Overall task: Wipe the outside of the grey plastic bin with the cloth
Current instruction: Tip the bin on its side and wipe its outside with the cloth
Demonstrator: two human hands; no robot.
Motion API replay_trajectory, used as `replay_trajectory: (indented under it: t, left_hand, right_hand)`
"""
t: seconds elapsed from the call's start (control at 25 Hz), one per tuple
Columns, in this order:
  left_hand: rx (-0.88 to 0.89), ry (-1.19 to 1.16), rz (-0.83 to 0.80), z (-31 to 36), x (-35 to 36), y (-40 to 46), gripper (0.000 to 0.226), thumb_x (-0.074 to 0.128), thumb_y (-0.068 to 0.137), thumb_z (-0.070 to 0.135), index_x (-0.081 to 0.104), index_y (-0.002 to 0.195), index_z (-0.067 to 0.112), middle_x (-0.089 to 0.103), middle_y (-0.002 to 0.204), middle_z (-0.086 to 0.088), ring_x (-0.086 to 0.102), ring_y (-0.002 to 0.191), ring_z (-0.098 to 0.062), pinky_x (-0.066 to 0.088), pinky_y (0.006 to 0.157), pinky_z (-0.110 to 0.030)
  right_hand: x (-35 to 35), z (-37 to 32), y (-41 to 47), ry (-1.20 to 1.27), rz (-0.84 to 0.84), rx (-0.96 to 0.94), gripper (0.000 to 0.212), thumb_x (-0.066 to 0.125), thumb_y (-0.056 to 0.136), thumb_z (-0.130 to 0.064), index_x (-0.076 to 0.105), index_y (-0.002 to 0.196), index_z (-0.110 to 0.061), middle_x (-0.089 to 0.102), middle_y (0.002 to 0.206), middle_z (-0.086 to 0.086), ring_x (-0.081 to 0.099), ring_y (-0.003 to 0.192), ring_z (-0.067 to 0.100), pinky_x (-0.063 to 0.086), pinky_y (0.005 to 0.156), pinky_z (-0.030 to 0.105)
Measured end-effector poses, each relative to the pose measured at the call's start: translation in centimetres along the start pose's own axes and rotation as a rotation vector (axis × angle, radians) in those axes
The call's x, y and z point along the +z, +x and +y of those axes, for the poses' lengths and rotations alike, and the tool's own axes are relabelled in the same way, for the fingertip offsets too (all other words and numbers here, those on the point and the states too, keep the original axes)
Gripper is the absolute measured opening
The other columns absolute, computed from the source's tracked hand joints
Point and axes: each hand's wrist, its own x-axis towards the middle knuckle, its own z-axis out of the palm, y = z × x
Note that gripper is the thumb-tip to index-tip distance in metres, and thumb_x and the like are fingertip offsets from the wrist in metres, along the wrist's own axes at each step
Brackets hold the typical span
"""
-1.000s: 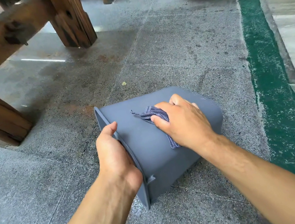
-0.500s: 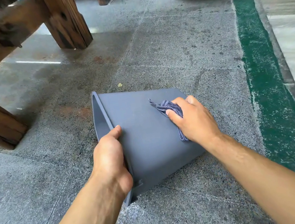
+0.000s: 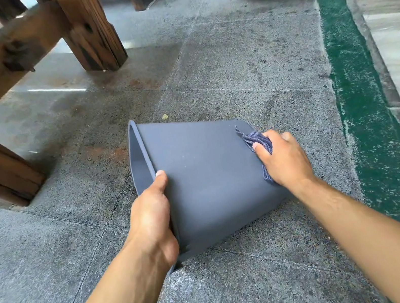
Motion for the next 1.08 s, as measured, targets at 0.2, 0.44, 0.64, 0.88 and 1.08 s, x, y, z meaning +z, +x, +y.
replay_trajectory:
  t: [0.2, 0.44, 0.64, 0.88, 1.08]
  left_hand:
    - [-0.017, 0.043, -0.038, 0.1, -0.5, 0.0, 0.036, 0.054, 0.101, 0.041, 0.069, 0.121, 0.016, 0.082, 0.101, -0.003, 0.079, 0.085, -0.022, 0.059, 0.079, -0.039]
    - [-0.037, 0.032, -0.148, 1.3, -2.0, 0.3, 0.034, 0.049, 0.102, 0.033, 0.072, 0.114, 0.010, 0.082, 0.095, -0.009, 0.079, 0.078, -0.025, 0.059, 0.067, -0.037]
    - [-0.003, -0.070, -0.194, 2.2, -2.8, 0.7, 0.028, 0.046, 0.095, 0.015, 0.067, 0.106, 0.000, 0.077, 0.088, -0.018, 0.075, 0.077, -0.031, 0.064, 0.074, -0.040]
    - [-0.031, -0.146, -0.191, 1.6, -2.7, 0.8, 0.051, 0.047, 0.092, 0.050, 0.066, 0.116, 0.010, 0.070, 0.111, -0.016, 0.071, 0.104, -0.033, 0.058, 0.093, -0.046]
    - [-0.063, -0.125, -0.220, 0.7, -2.2, 0.8, 0.067, 0.033, 0.096, 0.067, 0.072, 0.118, 0.017, 0.081, 0.105, -0.007, 0.079, 0.088, -0.022, 0.062, 0.069, -0.035]
  right_hand:
    - [0.0, 1.9, 0.8, -0.010, 0.020, 0.119, 0.030, 0.048, 0.101, -0.048, 0.060, 0.112, -0.023, 0.058, 0.107, 0.011, 0.053, 0.083, 0.028, 0.045, 0.077, 0.038]
    - [0.5, 4.5, -0.3, 0.127, -0.003, 0.310, 0.032, 0.055, 0.102, -0.039, 0.064, 0.080, -0.016, 0.065, 0.073, 0.006, 0.065, 0.073, 0.028, 0.043, 0.059, 0.030]
    - [-0.2, 3.7, -0.5, 0.160, 0.166, 0.217, 0.027, 0.059, 0.095, -0.042, 0.067, 0.085, -0.019, 0.067, 0.078, 0.008, 0.065, 0.082, 0.034, 0.055, 0.077, 0.044]
    - [-2.2, -1.0, -2.7, 0.323, 0.141, 0.016, 0.037, 0.063, 0.090, -0.049, 0.073, 0.117, -0.026, 0.072, 0.106, -0.003, 0.066, 0.096, 0.019, 0.052, 0.091, 0.037]
    - [-3.2, -6.2, -6.9, 0.449, -0.067, -0.212, 0.022, 0.075, 0.086, -0.040, 0.075, 0.107, -0.033, 0.075, 0.096, -0.018, 0.068, 0.088, -0.003, 0.050, 0.079, 0.022]
